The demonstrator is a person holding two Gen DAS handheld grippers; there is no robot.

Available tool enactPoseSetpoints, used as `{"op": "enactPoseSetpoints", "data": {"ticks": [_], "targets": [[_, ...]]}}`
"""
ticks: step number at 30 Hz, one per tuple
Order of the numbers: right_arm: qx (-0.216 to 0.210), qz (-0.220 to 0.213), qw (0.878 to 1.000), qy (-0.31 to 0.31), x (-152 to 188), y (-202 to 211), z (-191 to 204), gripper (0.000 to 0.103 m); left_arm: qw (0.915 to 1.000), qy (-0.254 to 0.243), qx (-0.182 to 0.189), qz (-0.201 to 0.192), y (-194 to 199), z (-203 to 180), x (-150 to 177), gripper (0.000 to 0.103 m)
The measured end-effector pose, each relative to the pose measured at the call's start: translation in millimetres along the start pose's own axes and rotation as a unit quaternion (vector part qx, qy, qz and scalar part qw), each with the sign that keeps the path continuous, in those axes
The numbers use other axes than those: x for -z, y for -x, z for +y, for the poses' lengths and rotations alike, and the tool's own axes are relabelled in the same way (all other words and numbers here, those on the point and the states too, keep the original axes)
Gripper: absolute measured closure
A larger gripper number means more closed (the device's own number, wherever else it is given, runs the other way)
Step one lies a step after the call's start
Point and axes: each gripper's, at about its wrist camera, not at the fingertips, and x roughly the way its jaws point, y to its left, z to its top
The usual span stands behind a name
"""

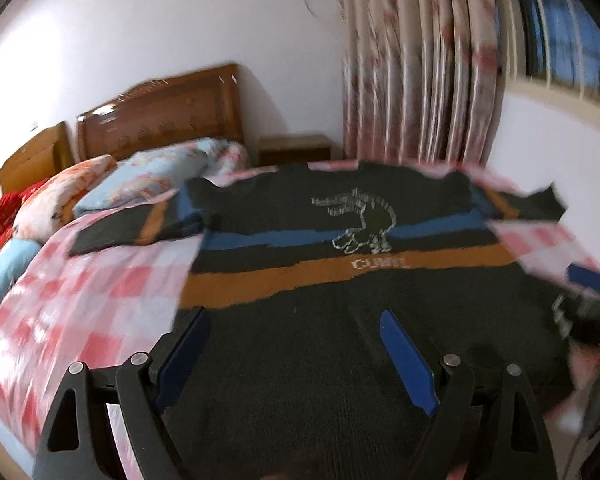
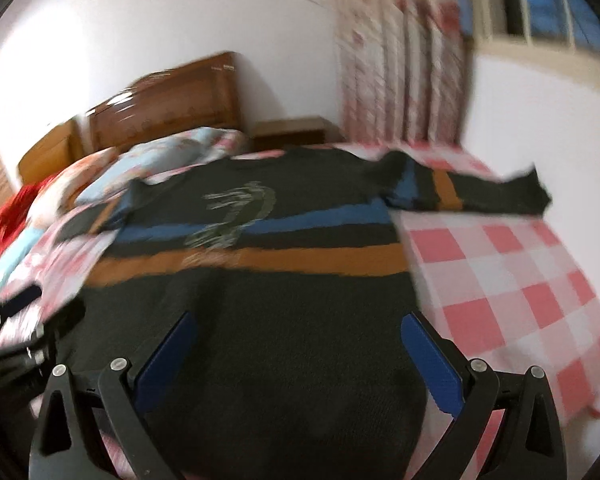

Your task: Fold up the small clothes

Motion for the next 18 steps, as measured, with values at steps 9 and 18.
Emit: {"op": "enactPoseSetpoints", "data": {"ticks": [9, 18], "targets": [[0.096, 0.046, 0.981, -0.161, -61.0, -69.1, -136.4, 0.0, 0.9946, -0.016, 0.003, 0.102, -142.5, 6.4, -53.6, 0.037], [0.165, 0.057, 0.941, -0.288, -105.6, -127.4, -263.6, 0.0, 0.9935, 0.031, 0.06, 0.092, -165.1, 29.5, -55.9, 0.037]]}}
